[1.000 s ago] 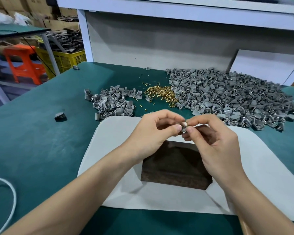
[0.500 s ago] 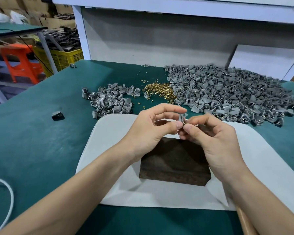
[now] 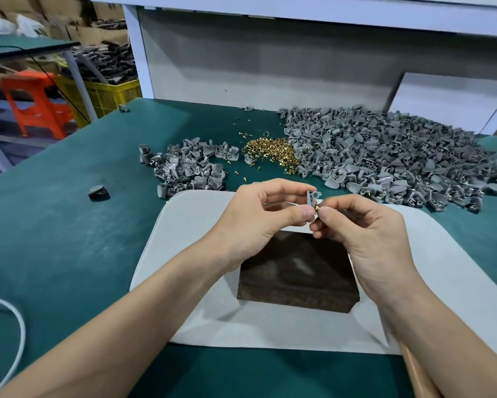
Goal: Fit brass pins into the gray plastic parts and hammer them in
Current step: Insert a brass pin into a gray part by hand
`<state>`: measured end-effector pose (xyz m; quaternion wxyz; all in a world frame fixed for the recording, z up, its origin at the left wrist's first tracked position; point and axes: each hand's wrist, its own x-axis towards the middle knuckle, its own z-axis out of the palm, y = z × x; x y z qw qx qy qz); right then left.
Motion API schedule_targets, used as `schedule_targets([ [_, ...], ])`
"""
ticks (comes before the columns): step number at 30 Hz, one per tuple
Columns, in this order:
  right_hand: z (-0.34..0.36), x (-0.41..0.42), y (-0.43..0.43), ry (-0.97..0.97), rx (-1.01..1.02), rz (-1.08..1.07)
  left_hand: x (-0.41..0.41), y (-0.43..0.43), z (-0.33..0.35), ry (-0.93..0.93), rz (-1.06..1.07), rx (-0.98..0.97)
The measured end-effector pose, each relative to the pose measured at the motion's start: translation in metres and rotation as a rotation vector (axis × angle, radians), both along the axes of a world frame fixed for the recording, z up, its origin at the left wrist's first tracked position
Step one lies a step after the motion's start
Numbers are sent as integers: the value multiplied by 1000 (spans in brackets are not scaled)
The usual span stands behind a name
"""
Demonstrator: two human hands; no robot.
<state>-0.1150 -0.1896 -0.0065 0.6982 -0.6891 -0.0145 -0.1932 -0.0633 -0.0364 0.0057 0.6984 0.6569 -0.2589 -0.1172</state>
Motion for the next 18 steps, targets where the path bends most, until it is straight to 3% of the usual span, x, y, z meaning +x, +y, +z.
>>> schedule_targets([
  [18, 4, -4, 4, -36, -100, -69, -1, 0, 0, 35, -21, 8],
])
